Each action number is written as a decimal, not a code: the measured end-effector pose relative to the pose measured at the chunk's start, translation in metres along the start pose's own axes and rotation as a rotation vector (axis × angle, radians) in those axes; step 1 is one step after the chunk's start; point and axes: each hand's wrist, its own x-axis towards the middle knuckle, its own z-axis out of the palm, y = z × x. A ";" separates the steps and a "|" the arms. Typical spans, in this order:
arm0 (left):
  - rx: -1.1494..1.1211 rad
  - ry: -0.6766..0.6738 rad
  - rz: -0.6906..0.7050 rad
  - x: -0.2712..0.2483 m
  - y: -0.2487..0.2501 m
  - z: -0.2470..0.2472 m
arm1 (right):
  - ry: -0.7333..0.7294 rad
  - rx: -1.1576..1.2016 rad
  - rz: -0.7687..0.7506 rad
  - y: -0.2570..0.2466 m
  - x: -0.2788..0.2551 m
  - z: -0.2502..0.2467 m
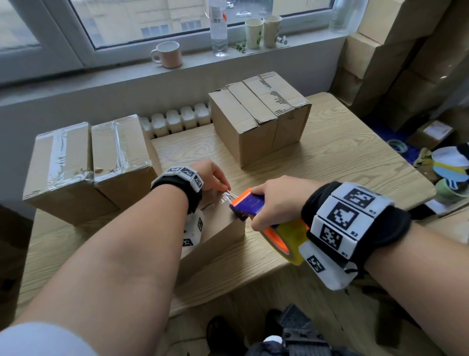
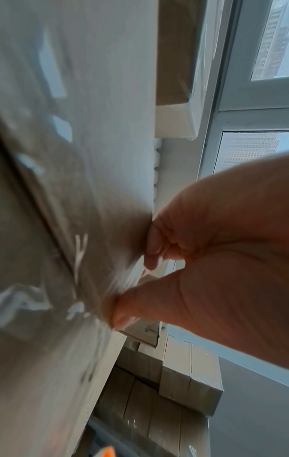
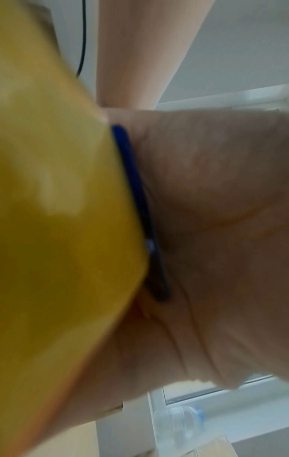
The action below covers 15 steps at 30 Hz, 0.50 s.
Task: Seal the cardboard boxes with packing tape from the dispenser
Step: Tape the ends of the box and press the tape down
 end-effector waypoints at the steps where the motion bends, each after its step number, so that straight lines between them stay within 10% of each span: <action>1: 0.001 -0.002 -0.006 0.000 0.000 0.000 | -0.010 -0.011 -0.002 0.002 -0.003 0.001; 15: -0.050 0.025 -0.019 -0.002 0.001 0.000 | -0.098 -0.097 -0.028 0.020 -0.021 0.012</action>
